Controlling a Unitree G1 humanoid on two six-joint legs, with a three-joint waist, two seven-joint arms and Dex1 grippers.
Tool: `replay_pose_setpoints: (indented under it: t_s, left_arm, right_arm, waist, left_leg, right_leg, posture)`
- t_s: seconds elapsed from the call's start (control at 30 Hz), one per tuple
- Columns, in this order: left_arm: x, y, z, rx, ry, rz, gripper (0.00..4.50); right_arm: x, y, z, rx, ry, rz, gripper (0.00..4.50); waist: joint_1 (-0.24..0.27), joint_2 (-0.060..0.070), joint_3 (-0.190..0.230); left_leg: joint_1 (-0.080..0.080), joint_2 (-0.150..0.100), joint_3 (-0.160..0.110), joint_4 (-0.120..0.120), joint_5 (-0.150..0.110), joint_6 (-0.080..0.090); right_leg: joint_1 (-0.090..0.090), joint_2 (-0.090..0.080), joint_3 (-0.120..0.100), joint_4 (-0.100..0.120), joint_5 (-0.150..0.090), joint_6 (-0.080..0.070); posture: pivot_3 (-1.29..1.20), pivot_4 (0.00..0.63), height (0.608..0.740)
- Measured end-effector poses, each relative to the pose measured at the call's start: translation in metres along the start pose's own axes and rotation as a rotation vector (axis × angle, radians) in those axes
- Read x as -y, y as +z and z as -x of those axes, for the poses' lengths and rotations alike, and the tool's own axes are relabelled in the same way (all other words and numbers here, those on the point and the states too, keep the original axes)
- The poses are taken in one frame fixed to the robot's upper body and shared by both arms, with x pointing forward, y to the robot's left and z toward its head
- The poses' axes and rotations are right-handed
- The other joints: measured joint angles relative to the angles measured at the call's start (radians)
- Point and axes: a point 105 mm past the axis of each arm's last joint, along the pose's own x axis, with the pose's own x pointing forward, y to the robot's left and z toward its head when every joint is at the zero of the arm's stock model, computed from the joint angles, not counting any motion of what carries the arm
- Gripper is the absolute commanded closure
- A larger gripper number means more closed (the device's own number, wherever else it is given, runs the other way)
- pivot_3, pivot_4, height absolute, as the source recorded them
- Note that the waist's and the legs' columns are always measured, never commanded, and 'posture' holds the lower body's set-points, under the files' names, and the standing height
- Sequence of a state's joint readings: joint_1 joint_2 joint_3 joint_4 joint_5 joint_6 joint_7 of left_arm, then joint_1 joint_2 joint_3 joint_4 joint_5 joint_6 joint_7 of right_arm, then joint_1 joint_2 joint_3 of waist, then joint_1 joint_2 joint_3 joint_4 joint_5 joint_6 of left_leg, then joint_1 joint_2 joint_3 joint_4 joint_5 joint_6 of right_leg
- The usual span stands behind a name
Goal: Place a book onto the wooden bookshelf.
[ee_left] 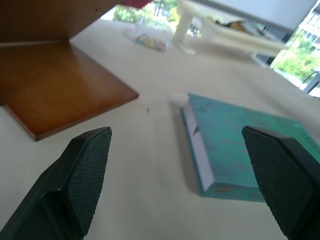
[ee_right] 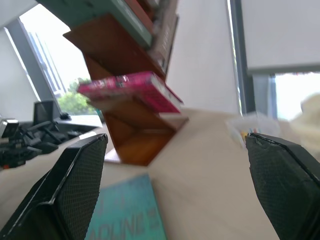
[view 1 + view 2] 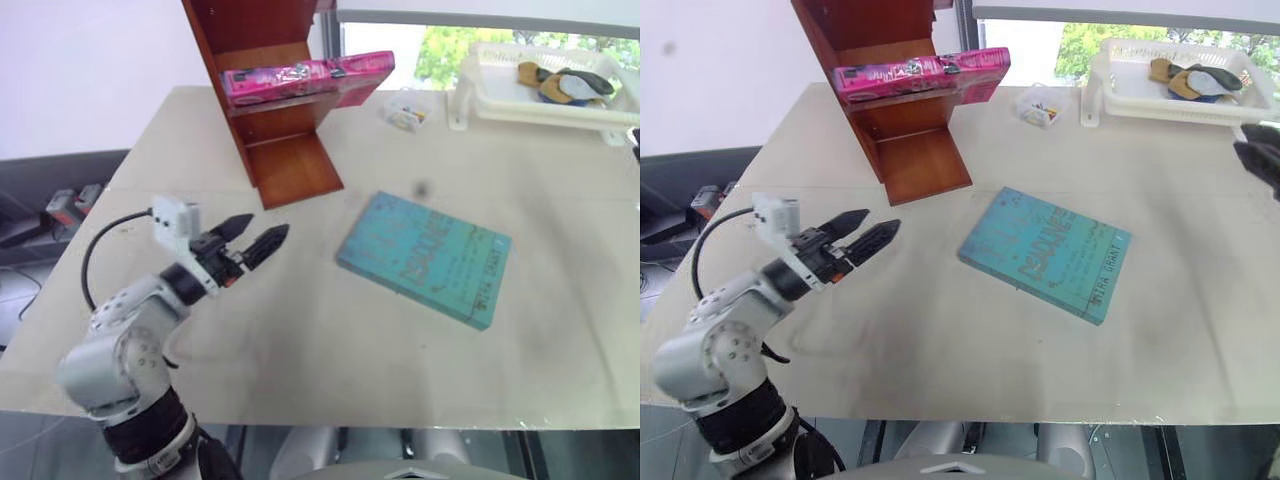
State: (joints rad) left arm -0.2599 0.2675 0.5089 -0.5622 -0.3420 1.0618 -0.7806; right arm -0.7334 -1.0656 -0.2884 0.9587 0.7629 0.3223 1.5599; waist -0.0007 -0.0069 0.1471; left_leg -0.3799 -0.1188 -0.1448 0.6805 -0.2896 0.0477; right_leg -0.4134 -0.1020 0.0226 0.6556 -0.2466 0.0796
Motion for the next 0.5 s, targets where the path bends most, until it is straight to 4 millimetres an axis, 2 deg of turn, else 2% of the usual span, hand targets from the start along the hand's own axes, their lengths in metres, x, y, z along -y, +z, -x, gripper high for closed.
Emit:
replay_pose_setpoints:
  t_s: [0.13,0.23,0.5]
  left_arm:
    - [-0.001,-0.005,0.001,-0.037,0.006,-0.022,0.03]
    - [-0.001,-0.008,0.002,-0.046,0.008,-0.032,0.03]
    - [-0.006,-0.019,0.011,-0.077,0.043,-0.03,0.03]
  right_arm:
    - [0.0,-0.027,0.023,-0.154,-0.057,0.019,0.0]
    - [-0.002,-0.062,0.045,-0.362,-0.093,0.059,0.0]
    - [-0.009,-0.106,0.086,-0.623,-0.13,0.126,0.0]
  waist:
    - [-0.003,0.0,0.0]
    - [-0.003,0.001,-0.001]
    - [-0.007,0.002,-0.001]
  left_leg:
    - [0.0,0.0,0.0,-0.001,0.0,0.0]
    - [0.001,0.0,0.001,0.0,0.0,0.0]
    - [0.003,0.0,0.002,-0.001,0.0,0.0]
  right_leg:
    - [0.0,0.0,0.0,0.0,0.0,0.0]
    - [0.0,0.0,0.0,0.001,0.0,0.0]
    - [0.0,0.001,0.001,0.001,0.0,0.0]
  posture:
    - [0.0,0.15,0.74]
    - [0.0,0.15,0.74]
    - [0.0,0.15,0.74]
